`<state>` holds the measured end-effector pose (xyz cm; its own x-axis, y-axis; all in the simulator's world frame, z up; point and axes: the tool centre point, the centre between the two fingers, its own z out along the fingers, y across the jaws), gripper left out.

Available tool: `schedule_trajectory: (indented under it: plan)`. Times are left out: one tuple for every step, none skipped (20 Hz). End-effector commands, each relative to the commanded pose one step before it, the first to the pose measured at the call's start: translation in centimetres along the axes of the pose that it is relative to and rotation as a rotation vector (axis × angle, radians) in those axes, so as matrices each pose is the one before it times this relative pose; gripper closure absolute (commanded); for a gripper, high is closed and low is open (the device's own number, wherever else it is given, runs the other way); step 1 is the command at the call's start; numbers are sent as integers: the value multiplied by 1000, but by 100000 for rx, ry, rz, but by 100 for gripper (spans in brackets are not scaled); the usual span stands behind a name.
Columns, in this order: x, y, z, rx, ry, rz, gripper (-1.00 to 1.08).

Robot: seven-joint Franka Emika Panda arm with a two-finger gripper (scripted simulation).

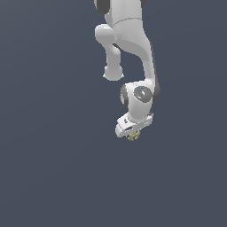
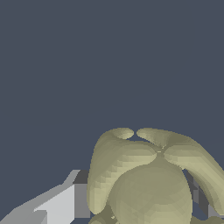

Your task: Pick up the object and move it to a goal position.

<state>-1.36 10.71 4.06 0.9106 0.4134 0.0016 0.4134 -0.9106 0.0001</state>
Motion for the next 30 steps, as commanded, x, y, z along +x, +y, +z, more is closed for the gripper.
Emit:
schedule_trajectory:
  plan:
    - [-32, 40, -19, -29, -32, 53, 108]
    - [-21, 5, -70, 0, 0, 0, 108]
    - [-35, 8, -117, 0, 0, 0, 108]
    - [-49, 11, -164, 0, 0, 0, 108]
    - [-63, 15, -211, 0, 0, 0, 108]
    - [-77, 18, -258, 0, 0, 0, 108]
    - [-91, 21, -306, 0, 0, 0, 108]
    - [-105, 25, -354, 0, 0, 0, 108]
    - [-119, 28, -403, 0, 0, 0, 108]
    - [-133, 31, -452, 0, 0, 0, 108]
    - [-147, 35, -501, 0, 0, 0, 108]
    - [-156, 24, -531, -46, -47, -19, 108]
    - [-176, 41, -602, 0, 0, 0, 108]
    - [-191, 45, -654, 0, 0, 0, 108]
    - [-206, 48, -707, 0, 0, 0, 108]
    - [-220, 52, -761, 0, 0, 0, 108]
    - [-235, 55, -817, 0, 0, 0, 108]
    - [-250, 58, -873, 0, 0, 0, 108]
    - [-264, 61, -927, 0, 0, 0, 108]
    - [-277, 64, -976, 0, 0, 0, 108]
    - [-285, 66, -1011, 0, 0, 0, 108]
    - [-287, 66, -1026, 0, 0, 0, 108]
    - [-289, 66, -1042, 0, 0, 0, 108]
    - [-277, 42, -1035, 27, -36, -53, 108]
    - [-295, 67, -1080, 0, 0, 0, 108]
    - [-299, 68, -1102, 0, 0, 0, 108]
    - [-303, 75, -1124, 66, 12, -14, 108]
    - [-307, 71, -1155, 0, 0, 0, 108]
    - [-301, 70, -1142, 0, 0, 0, 108]
    - [-291, 69, -1114, 0, 0, 0, 108]
